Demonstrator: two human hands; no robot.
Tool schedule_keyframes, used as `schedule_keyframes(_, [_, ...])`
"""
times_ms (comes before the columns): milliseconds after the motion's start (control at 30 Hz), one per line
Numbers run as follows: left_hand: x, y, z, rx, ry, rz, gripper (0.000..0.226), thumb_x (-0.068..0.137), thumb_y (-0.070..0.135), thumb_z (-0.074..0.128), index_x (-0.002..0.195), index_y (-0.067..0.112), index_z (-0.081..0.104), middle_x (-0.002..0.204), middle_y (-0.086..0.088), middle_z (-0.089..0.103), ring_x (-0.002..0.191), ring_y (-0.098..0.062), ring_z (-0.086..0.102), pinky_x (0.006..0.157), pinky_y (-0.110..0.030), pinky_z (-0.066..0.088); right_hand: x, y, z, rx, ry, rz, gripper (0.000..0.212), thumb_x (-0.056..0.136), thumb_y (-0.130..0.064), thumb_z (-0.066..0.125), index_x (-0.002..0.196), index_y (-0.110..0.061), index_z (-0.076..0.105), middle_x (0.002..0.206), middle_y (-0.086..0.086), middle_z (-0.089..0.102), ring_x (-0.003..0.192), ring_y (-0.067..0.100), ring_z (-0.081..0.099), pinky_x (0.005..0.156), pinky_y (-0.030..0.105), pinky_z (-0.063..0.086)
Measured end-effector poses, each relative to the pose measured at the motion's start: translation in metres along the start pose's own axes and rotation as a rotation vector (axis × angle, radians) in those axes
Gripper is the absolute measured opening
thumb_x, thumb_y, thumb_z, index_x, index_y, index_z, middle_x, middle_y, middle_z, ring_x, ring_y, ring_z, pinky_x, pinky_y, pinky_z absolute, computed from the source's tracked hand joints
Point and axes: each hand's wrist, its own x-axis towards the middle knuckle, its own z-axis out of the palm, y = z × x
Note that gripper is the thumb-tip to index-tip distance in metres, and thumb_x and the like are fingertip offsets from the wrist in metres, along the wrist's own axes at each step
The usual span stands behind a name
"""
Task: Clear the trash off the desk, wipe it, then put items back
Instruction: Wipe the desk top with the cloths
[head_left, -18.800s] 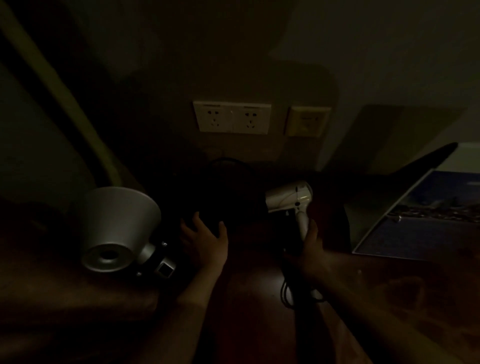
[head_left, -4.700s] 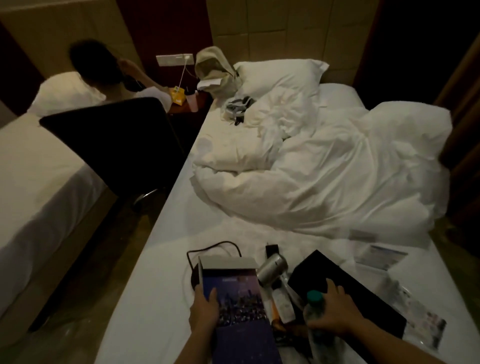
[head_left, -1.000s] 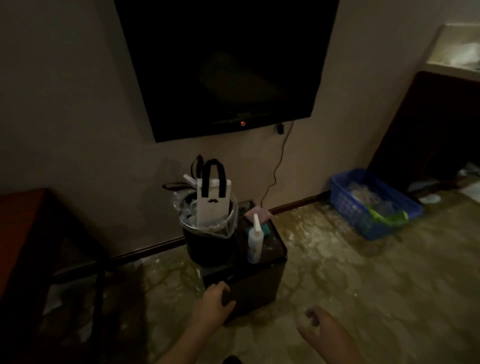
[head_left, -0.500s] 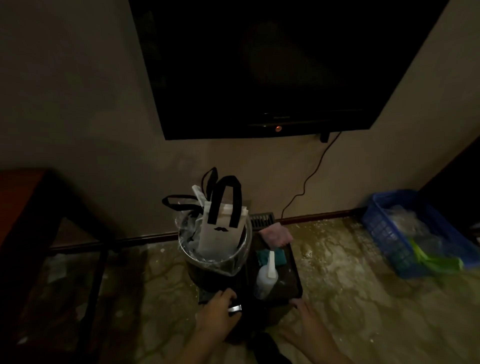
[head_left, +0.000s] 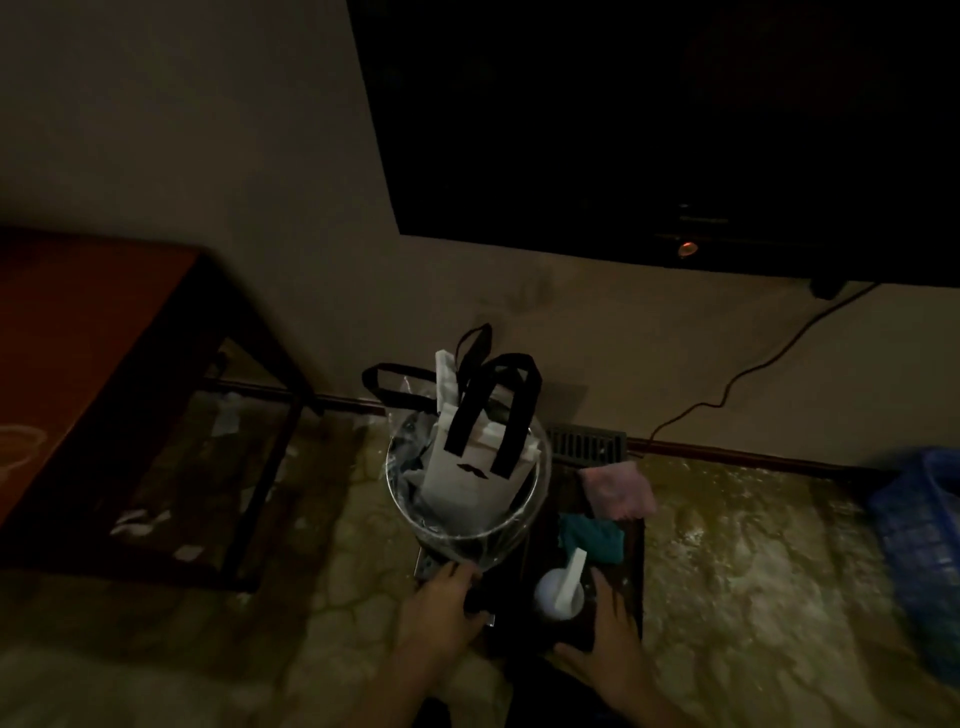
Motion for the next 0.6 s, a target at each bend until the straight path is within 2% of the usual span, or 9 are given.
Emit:
schedule_keyframes(33, [0.004, 0.000, 0.002, -0.004, 0.010, -0.008, 0.044, 0.085, 0.039, 0.064, 0.125, 0.031, 0.045, 0.127, 0.010, 0.051, 0.112, -0.012, 0.055, 0.085, -0.026, 0.047, 0.005, -0.002, 0.000, 0.007, -0.010, -0.022, 0.137, 0.049, -0.079, 0.068, 0.151, -0.022, -0.004, 0.156, 0.001, 0.014, 0.142, 0.024, 0.021, 0.111, 0.036, 0.028])
schedule_keyframes(133, [0.009, 0.002, 0.011, -0.005, 0.016, -0.054, 0.043, 0.084, 0.038, 0.065, 0.121, 0.029, 0.046, 0.127, 0.008, 0.051, 0.113, -0.012, 0.054, 0.090, -0.029, 0.047, 0.013, -0.002, 0.004, 0.073, 0.017, -0.075, 0.110, 0.075, -0.040, 0.077, 0.151, -0.019, 0.002, 0.156, 0.001, 0.015, 0.142, 0.021, 0.022, 0.110, 0.031, 0.027])
schedule_keyframes(233, [0.014, 0.004, 0.015, 0.002, 0.026, -0.082, 0.041, 0.082, 0.039, 0.066, 0.118, 0.031, 0.047, 0.124, 0.009, 0.053, 0.112, -0.012, 0.055, 0.092, -0.035, 0.047, 0.020, -0.005, -0.001, 0.183, 0.046, -0.081, 0.102, 0.073, -0.029, 0.081, 0.148, -0.025, 0.012, 0.155, 0.001, 0.021, 0.140, 0.020, 0.026, 0.108, 0.032, 0.029])
schedule_keyframes(300, [0.014, 0.006, 0.017, 0.000, 0.027, -0.098, 0.041, 0.081, 0.040, 0.066, 0.117, 0.032, 0.048, 0.123, 0.009, 0.054, 0.111, -0.013, 0.056, 0.093, -0.038, 0.046, 0.022, -0.005, -0.005, 0.242, 0.035, -0.067, 0.107, 0.066, -0.038, 0.084, 0.146, -0.032, 0.014, 0.154, 0.000, 0.025, 0.138, 0.022, 0.029, 0.107, 0.041, 0.033])
schedule_keyframes(367, [0.011, 0.007, 0.019, -0.005, 0.028, -0.115, 0.042, 0.081, 0.040, 0.066, 0.118, 0.032, 0.048, 0.122, 0.010, 0.054, 0.112, -0.013, 0.056, 0.094, -0.038, 0.046, 0.027, -0.002, -0.004, 0.270, 0.017, -0.060, 0.116, 0.054, -0.065, 0.079, 0.147, -0.031, 0.017, 0.153, -0.001, 0.027, 0.137, 0.022, 0.030, 0.106, 0.045, 0.035])
schedule_keyframes(400, [0.010, 0.006, 0.020, -0.007, 0.029, -0.127, 0.042, 0.081, 0.040, 0.065, 0.119, 0.032, 0.048, 0.122, 0.009, 0.054, 0.112, -0.013, 0.056, 0.093, -0.038, 0.046, 0.028, -0.001, -0.003, 0.275, 0.007, -0.065, 0.119, 0.051, -0.069, 0.077, 0.147, -0.028, 0.019, 0.153, -0.001, 0.028, 0.137, 0.022, 0.030, 0.106, 0.045, 0.035])
schedule_keyframes(433, [0.008, 0.006, 0.021, -0.014, 0.034, -0.135, 0.043, 0.081, 0.039, 0.065, 0.120, 0.032, 0.047, 0.123, 0.009, 0.054, 0.112, -0.014, 0.056, 0.093, -0.037, 0.047, 0.029, -0.002, -0.002, 0.281, -0.004, -0.068, 0.117, 0.054, -0.061, 0.082, 0.147, -0.027, 0.019, 0.153, 0.000, 0.027, 0.137, 0.023, 0.030, 0.105, 0.044, 0.035])
schedule_keyframes(500, [0.005, 0.003, 0.024, -0.022, 0.027, -0.143, 0.045, 0.082, 0.038, 0.065, 0.122, 0.031, 0.046, 0.124, 0.007, 0.055, 0.111, -0.015, 0.057, 0.091, -0.035, 0.048, 0.030, -0.005, -0.002, 0.285, -0.035, -0.070, 0.111, 0.063, -0.028, 0.088, 0.148, -0.024, 0.016, 0.155, 0.001, 0.022, 0.140, 0.025, 0.026, 0.107, 0.044, 0.034])
schedule_keyframes(600, [0.001, 0.000, 0.027, -0.023, 0.023, -0.168, 0.045, 0.084, 0.038, 0.063, 0.125, 0.029, 0.045, 0.125, 0.006, 0.054, 0.111, -0.016, 0.057, 0.088, -0.030, 0.047, 0.037, 0.001, 0.001, 0.274, -0.062, -0.065, 0.112, 0.067, -0.016, 0.086, 0.150, -0.021, 0.012, 0.157, 0.001, 0.018, 0.142, 0.027, 0.023, 0.109, 0.046, 0.033])
